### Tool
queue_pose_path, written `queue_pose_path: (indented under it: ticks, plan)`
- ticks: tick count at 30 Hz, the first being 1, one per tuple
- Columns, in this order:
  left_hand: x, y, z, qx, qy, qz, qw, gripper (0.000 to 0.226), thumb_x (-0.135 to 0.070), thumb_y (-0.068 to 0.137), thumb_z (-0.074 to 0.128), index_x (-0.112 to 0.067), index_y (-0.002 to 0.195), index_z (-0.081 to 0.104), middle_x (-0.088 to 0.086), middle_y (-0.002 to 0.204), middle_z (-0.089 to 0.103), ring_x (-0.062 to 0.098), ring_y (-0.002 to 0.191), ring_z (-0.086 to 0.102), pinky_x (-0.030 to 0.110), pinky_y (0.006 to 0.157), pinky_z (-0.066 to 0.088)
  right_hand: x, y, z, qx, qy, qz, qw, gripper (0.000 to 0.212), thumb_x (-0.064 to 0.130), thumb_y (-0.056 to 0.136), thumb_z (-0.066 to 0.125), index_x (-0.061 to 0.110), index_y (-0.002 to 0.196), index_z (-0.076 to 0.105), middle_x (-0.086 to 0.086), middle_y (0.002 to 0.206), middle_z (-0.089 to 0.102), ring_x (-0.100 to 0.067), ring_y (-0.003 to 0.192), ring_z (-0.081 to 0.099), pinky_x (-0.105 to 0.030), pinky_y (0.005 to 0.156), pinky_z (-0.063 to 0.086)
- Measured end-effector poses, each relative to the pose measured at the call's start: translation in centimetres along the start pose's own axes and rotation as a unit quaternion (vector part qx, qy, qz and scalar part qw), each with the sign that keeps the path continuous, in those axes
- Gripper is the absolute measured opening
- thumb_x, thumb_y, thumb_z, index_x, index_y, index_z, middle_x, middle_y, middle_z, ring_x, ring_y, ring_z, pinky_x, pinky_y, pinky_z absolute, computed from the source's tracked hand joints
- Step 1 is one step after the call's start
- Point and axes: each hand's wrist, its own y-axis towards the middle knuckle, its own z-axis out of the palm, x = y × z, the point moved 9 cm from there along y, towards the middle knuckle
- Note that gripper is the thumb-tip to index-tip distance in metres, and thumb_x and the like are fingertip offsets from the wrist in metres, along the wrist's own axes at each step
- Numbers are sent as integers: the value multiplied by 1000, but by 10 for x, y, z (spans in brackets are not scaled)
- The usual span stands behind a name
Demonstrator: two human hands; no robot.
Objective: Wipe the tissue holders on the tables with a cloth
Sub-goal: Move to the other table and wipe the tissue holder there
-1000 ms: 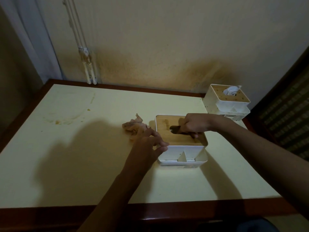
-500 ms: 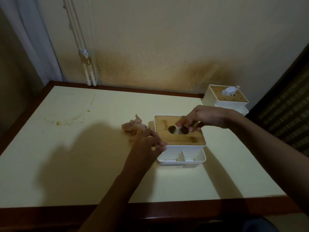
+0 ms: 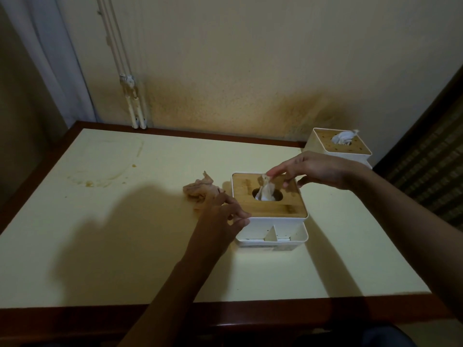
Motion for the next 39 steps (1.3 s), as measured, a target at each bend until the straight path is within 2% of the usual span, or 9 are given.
queue_pose_path:
  ticks: [4, 10, 15, 21, 25, 28, 32, 35, 39]
  plan:
    - [0, -1, 0, -3, 2, 4, 1000, 8, -14, 74, 78, -19, 79, 74, -8, 88, 57, 16, 84, 55, 22, 68, 46, -14, 0, -1, -33, 8, 6, 999, 26, 18, 96, 53, 30, 111, 71, 6, 116, 66, -20, 106, 60, -24, 77, 54]
    - [3, -2, 1, -2, -11, -3, 1000, 9, -13, 75, 78, -19, 80, 74, -8, 89, 57, 15, 84, 55, 24, 68, 47, -20, -8, -3, -119, -10, -30, 992, 21, 16, 96, 55, 26, 109, 68, 10, 116, 62, -11, 98, 61, -16, 68, 50]
    - [4, -4, 1, -8, -17, 4, 1000, 10, -13, 76, 77, -20, 82, 74, -7, 90, 57, 10, 82, 56, 23, 68, 48, -31, -22, -11, -258, -3, -27, 966, 13, 19, 93, 61, 25, 103, 64, 13, 108, 61, -8, 89, 61, -15, 66, 47]
    - [-2, -12, -1, -26, 1, 23, 999, 14, -8, 78, 73, -17, 89, 74, -5, 98, 59, -5, 88, 52, 7, 69, 43, -33, -52, 18, -345, -95, -30, 933, 5, 14, 87, 63, 17, 92, 64, 0, 99, 61, -14, 83, 58, -27, 73, 49]
    - [-6, -23, -12, -44, -17, 36, 998, 23, -3, 83, 68, -18, 100, 73, -6, 109, 67, -2, 96, 58, 9, 75, 47, -19, -61, 69, -322, -208, -98, 919, 16, 25, 88, 64, 20, 103, 66, 2, 106, 58, -12, 100, 53, -24, 83, 46]
    - [11, -30, -30, -99, -51, -34, 993, 29, 4, 86, 59, -16, 102, 72, -5, 98, 72, -5, 85, 64, 6, 72, 46, -10, -70, 85, -361, -287, -125, 879, 24, 29, 89, 64, 17, 109, 69, 0, 109, 61, -17, 101, 57, -27, 79, 48]
    - [53, -24, -63, -178, 53, -81, 979, 27, -3, 81, 56, -7, 105, 69, 9, 104, 69, 21, 92, 65, 27, 82, 51, -7, -73, 91, -417, -299, -99, 853, 24, 31, 88, 67, 13, 104, 72, -4, 104, 65, -18, 94, 61, -28, 73, 51]
    - [62, 2, -59, -118, 142, -44, 982, 38, -15, 75, 70, -8, 112, 68, 18, 109, 65, 31, 99, 61, 39, 86, 50, -4, -70, 96, -442, -283, -90, 847, 18, 27, 88, 66, 13, 98, 72, -4, 98, 63, -18, 90, 60, -30, 68, 52]
    - [66, 25, -28, -8, 241, 73, 968, 29, -22, 81, 60, -5, 103, 70, 14, 108, 68, 33, 98, 63, 49, 83, 54, -5, -68, 92, -461, -267, -81, 842, 5, 18, 86, 69, 15, 89, 71, -2, 90, 62, -18, 84, 58, -27, 63, 47]
